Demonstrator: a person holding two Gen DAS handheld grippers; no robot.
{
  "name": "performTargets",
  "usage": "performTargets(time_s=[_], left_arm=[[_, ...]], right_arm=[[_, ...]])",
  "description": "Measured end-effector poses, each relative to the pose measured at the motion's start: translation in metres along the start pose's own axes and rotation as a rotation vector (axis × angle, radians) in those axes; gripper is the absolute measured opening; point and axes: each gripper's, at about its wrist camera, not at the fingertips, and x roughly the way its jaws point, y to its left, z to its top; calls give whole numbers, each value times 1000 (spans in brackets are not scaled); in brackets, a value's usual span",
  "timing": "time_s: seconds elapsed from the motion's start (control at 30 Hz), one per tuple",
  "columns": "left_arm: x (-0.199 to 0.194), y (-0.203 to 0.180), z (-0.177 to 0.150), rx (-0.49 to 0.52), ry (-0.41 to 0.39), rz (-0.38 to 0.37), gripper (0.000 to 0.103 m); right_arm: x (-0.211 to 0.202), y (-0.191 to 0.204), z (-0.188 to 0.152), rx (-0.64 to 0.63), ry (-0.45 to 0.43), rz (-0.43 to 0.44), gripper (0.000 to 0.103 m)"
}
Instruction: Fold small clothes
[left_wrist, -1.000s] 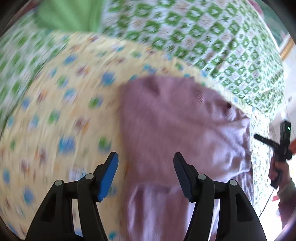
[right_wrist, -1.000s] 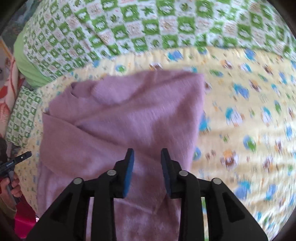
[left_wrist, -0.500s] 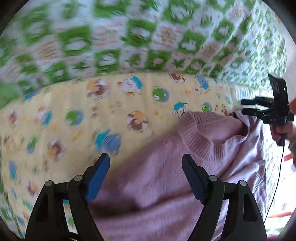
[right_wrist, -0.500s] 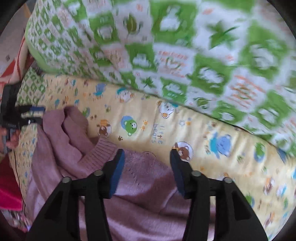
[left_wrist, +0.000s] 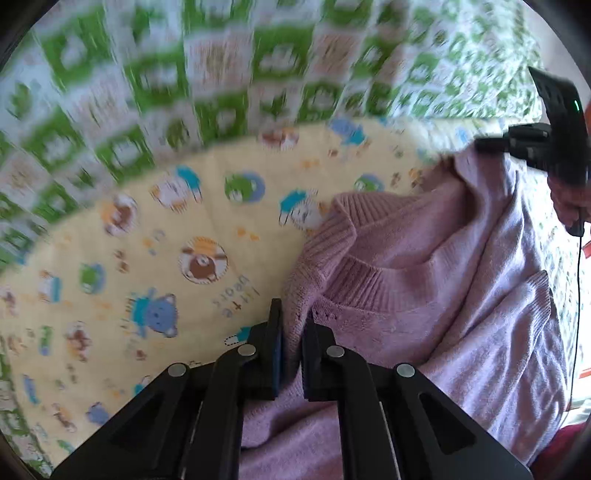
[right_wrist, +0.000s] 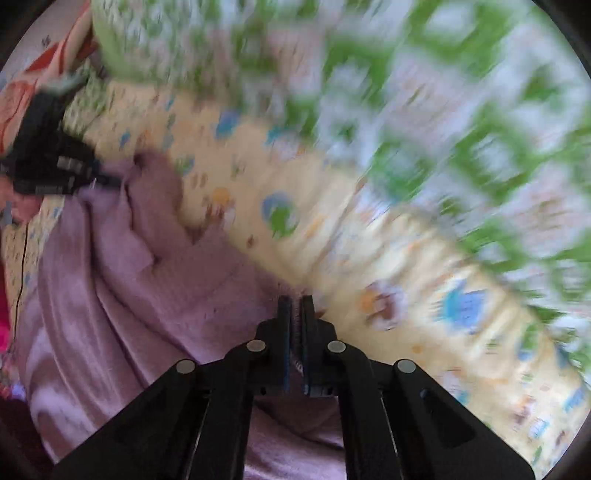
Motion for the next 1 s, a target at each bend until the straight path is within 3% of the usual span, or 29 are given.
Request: performTargets(time_s=[0.07, 0.13, 0.3, 0.4, 0.47, 0.53, 0.6, 0.7, 0.83, 1.0], left_arm=[[-8, 2, -2, -26, -42, -1, 6], [-8, 7, -5, -43, -56, 30, 6], [20, 19, -1, -100, -17, 76, 6], [30, 28, 6, -159, 5, 83, 13], [25, 33, 10, -207, -4, 82, 23], [9, 39, 7, -247, -39, 110, 51], [-7, 47, -2, -279, -72, 153, 58], [-30, 57, -26, -347, -97, 136, 58], [-61, 53, -75, -438, -120, 96, 58], [-97, 3, -159, -509, -124, 71, 58]], right_arm=[[-25, -14, -3, 118, -112, -17, 4], [-25, -11, -11, 141, -140, -43, 4], [14, -1, -19, 149, -60, -131, 4], [40, -6, -20, 211, -6, -160, 4], [48, -5, -19, 239, 4, -193, 6], [41, -1, -15, 258, -25, -218, 11], [27, 6, -10, 299, -53, -260, 24], [-3, 15, -21, 359, -113, -169, 25], [-34, 53, -56, 361, -119, -106, 26], [-57, 82, -105, 403, -87, -55, 38]])
